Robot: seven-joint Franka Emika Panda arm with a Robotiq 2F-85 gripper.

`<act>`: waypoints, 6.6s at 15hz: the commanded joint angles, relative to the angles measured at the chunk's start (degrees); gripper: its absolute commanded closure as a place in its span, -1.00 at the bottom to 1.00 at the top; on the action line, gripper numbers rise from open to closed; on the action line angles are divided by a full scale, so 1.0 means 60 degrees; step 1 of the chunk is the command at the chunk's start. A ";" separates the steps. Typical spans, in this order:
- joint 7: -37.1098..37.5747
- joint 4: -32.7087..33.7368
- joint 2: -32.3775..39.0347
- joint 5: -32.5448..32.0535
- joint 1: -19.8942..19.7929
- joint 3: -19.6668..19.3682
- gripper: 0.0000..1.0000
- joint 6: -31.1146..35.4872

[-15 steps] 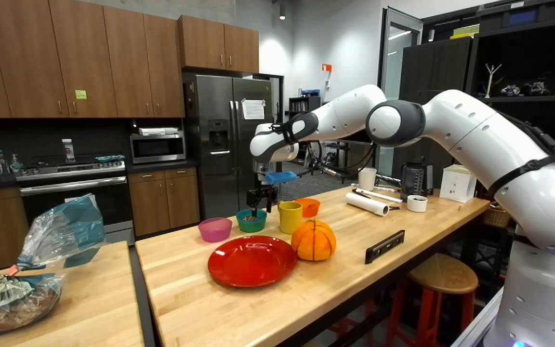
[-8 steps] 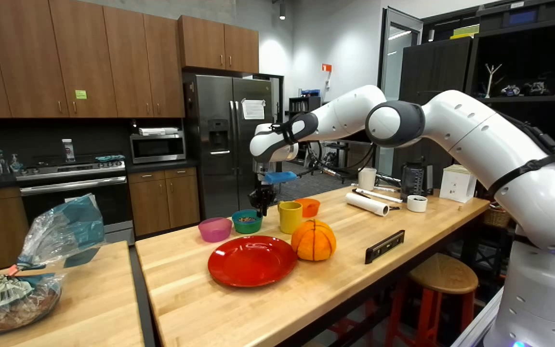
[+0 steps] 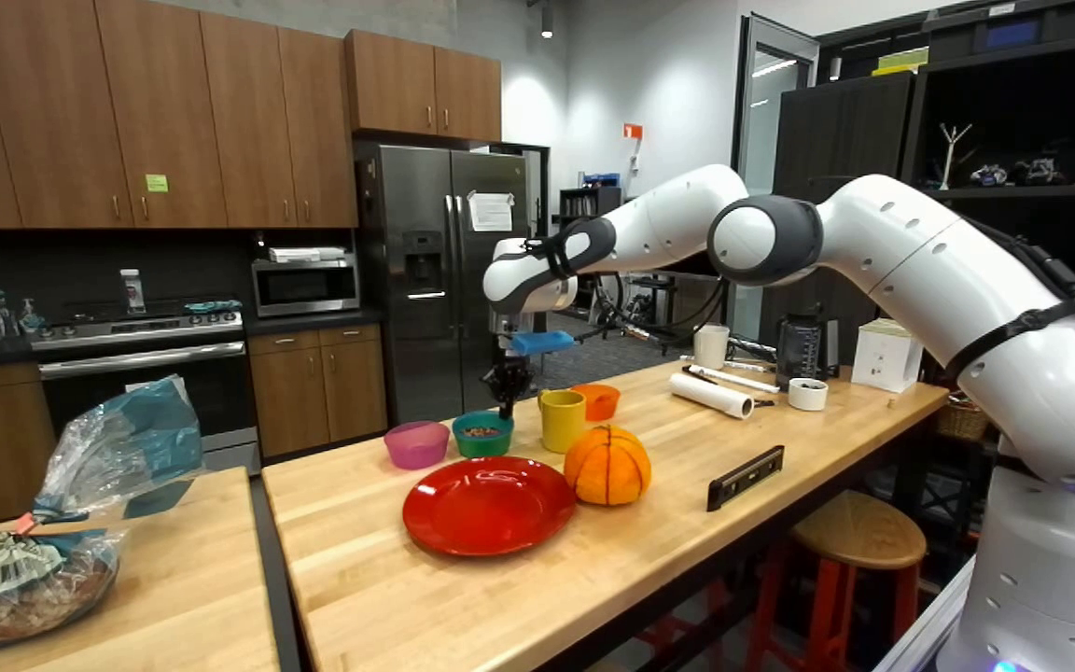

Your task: Pour the contents of the blue bowl into the pink bowl

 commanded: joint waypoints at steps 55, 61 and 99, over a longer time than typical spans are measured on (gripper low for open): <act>0.1660 0.0959 0.0206 0.0003 0.0235 -0.0254 -0.08 -0.1991; 0.1654 0.0976 0.0216 -0.0014 0.0263 -0.0251 0.56 -0.2042; 0.1632 0.1080 0.0322 0.0347 0.0229 -0.0192 -0.41 -0.3033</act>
